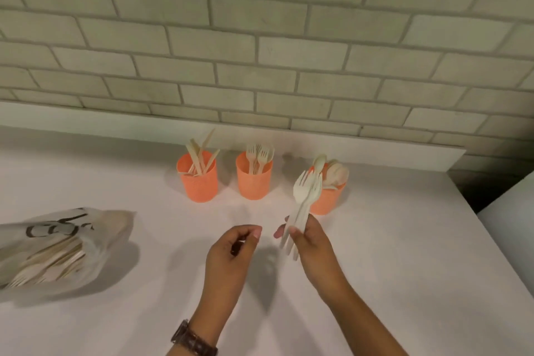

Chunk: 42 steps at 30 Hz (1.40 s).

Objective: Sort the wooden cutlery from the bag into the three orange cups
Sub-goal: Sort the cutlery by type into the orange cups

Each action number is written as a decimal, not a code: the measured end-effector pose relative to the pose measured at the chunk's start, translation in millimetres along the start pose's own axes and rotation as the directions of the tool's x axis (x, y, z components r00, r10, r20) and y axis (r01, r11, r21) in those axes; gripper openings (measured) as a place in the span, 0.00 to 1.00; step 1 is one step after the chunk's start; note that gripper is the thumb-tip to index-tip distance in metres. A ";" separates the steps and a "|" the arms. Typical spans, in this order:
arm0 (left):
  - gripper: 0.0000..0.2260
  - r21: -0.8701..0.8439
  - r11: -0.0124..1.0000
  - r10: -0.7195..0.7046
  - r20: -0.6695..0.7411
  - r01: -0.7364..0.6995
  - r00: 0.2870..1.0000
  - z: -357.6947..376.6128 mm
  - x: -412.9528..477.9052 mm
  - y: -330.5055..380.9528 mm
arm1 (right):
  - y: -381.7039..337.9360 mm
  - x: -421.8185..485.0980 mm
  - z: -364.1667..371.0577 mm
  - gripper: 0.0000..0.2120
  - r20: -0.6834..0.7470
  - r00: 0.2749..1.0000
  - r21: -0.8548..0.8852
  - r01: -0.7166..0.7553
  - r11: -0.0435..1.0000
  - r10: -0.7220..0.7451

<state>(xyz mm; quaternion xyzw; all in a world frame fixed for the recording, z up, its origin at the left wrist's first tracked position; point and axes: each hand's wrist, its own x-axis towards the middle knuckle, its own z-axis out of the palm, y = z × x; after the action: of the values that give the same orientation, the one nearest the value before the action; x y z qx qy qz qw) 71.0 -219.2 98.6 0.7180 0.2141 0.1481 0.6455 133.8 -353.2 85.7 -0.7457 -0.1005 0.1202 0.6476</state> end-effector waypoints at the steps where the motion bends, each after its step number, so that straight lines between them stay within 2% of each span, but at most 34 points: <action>1: 0.07 -0.003 1.000 -0.007 -0.012 0.007 1.000 -3.6 -0.1 -0.9 | -3.1 11.5 -1.0 0.05 0.015 1.000 -0.045 0.012 0.999 -0.011; 4: 0.08 -0.015 1.000 -0.017 -0.071 0.016 0.997 -19.0 1.0 -4.0 | -14.2 57.2 0.0 0.05 0.043 0.996 -0.148 0.087 0.985 -0.082; 6: 0.07 -0.021 0.999 -0.027 -0.115 0.025 0.993 -30.6 1.7 -4.6 | -23.2 93.5 4.8 0.01 -0.005 0.990 -0.176 0.135 0.975 -0.138; 9: 0.07 -0.015 0.999 -0.032 -0.190 0.029 0.981 -48.0 5.0 -5.8 | -35.3 144.9 18.6 0.04 -0.074 0.980 -0.230 0.165 0.959 -0.187; 12: 0.07 -0.033 0.999 -0.037 -0.271 0.029 0.962 -62.7 10.3 -7.8 | -39.9 179.8 33.5 0.05 -0.079 0.969 -0.332 0.198 0.922 -0.236; 16: 0.08 -0.028 0.999 -0.041 -0.351 0.033 0.935 -73.3 9.7 -8.6 | -34.2 201.1 47.7 0.09 -0.052 0.975 -0.442 0.170 0.880 -0.215; 19: 0.09 -0.016 0.999 -0.048 -0.379 0.046 0.924 -79.7 6.4 -13.7 | -20.9 207.0 52.3 0.10 -0.042 0.990 -0.408 0.103 0.907 -0.131; 21: 0.08 -0.015 0.998 -0.058 -0.394 0.057 0.917 -83.6 3.6 -18.3 | -13.4 206.8 56.0 0.04 -0.022 0.996 -0.366 0.075 0.928 -0.090; 23: 0.07 -0.027 0.997 -0.074 -0.395 0.068 0.916 -85.4 0.0 -22.7 | -9.2 206.6 58.9 0.06 -0.004 0.997 -0.338 0.068 0.939 -0.074; 26: 0.08 -0.030 0.998 -0.065 -0.380 0.058 0.922 -86.5 -3.4 -25.9 | -11.0 208.3 62.6 0.04 0.006 0.992 -0.382 0.120 0.916 -0.127; 29: 0.10 -0.033 0.998 -0.054 -0.382 0.045 0.922 -87.5 -5.1 -26.5 | -15.8 211.6 64.8 0.08 -0.003 0.982 -0.508 0.162 0.846 -0.190; 32: 0.11 -0.039 0.999 -0.047 -0.380 0.035 0.924 -88.5 -6.5 -28.5 | -22.1 214.9 67.5 0.04 -0.027 0.988 -0.307 0.137 0.942 -0.152; 34: 0.11 -0.041 0.999 -0.044 -0.379 0.030 0.924 -88.6 -7.7 -29.8 | -25.4 216.0 67.3 0.08 -0.055 0.993 -0.131 0.096 0.987 -0.103; 38: 0.11 -0.029 0.999 -0.032 -0.380 0.022 0.925 -90.0 -9.3 -28.9 | -21.1 210.9 67.0 0.11 -0.023 0.995 -0.078 0.097 0.992 -0.099; 40: 0.11 -0.029 0.999 -0.037 -0.385 0.027 0.922 -91.5 -9.6 -29.2 | -13.9 210.8 68.5 0.07 -0.015 0.998 -0.076 0.067 0.995 -0.069; 42: 0.11 -0.033 0.999 -0.049 -0.394 0.039 0.918 -93.3 -10.7 -29.5 | -10.3 210.9 67.3 0.11 -0.046 0.997 -0.167 0.061 0.984 -0.069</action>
<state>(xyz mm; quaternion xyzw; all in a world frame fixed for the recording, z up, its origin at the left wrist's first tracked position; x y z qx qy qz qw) 12.7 -141.7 81.5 0.6604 0.3539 0.2779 0.6012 313.6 -223.9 76.6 -0.7961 -0.1178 0.0710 0.5893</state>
